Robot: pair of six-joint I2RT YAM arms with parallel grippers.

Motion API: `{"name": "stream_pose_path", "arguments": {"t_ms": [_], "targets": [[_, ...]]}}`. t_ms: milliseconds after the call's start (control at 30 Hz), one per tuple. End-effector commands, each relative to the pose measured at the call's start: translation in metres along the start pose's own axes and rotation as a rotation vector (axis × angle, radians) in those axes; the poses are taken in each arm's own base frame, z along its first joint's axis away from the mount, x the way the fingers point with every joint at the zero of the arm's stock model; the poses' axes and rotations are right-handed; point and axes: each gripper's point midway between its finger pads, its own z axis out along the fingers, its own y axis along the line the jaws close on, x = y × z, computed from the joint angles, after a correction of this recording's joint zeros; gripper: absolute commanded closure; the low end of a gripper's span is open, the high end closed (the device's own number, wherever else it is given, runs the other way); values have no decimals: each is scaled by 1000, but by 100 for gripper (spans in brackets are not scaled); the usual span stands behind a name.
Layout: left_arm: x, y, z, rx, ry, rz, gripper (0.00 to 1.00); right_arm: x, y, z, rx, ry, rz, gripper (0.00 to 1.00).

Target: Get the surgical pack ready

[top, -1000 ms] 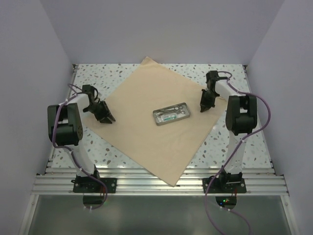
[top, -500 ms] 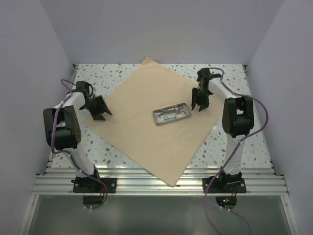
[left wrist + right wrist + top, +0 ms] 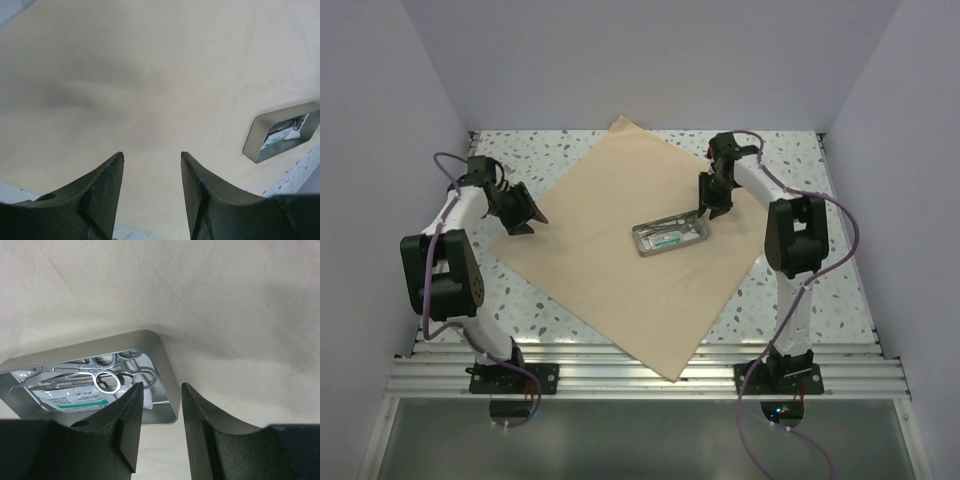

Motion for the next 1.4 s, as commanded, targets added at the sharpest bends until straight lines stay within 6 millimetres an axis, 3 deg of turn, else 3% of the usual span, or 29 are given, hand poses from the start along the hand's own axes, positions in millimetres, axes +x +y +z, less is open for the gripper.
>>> {"name": "stream_pose_path", "arguments": {"t_ms": [0, 233, 367, 633, 933, 1267, 1367], "targets": [[-9, -27, -27, 79, -52, 9, 47, -1, 11, 11, -24, 16, -17, 60], [-14, -39, -43, 96, -73, 16, 47, 8, 21, 25, -17, 43, -1, 72], [-18, -40, -49, 83, -97, 22, 47, 10, 33, 23, -37, 47, 33, 89], [-18, -37, -47, 71, -96, 26, 47, 16, 64, 18, -76, 45, -65, 100], [-17, -33, -46, 55, -97, 26, 47, 21, 61, 5, 10, 42, -151, 100], [-16, -33, -47, 54, -95, 32, 47, 22, 75, 12, 137, 43, -224, 100], [-16, -32, -48, 47, -96, 37, 47, 23, 70, 15, 182, 49, -225, 100]]}}
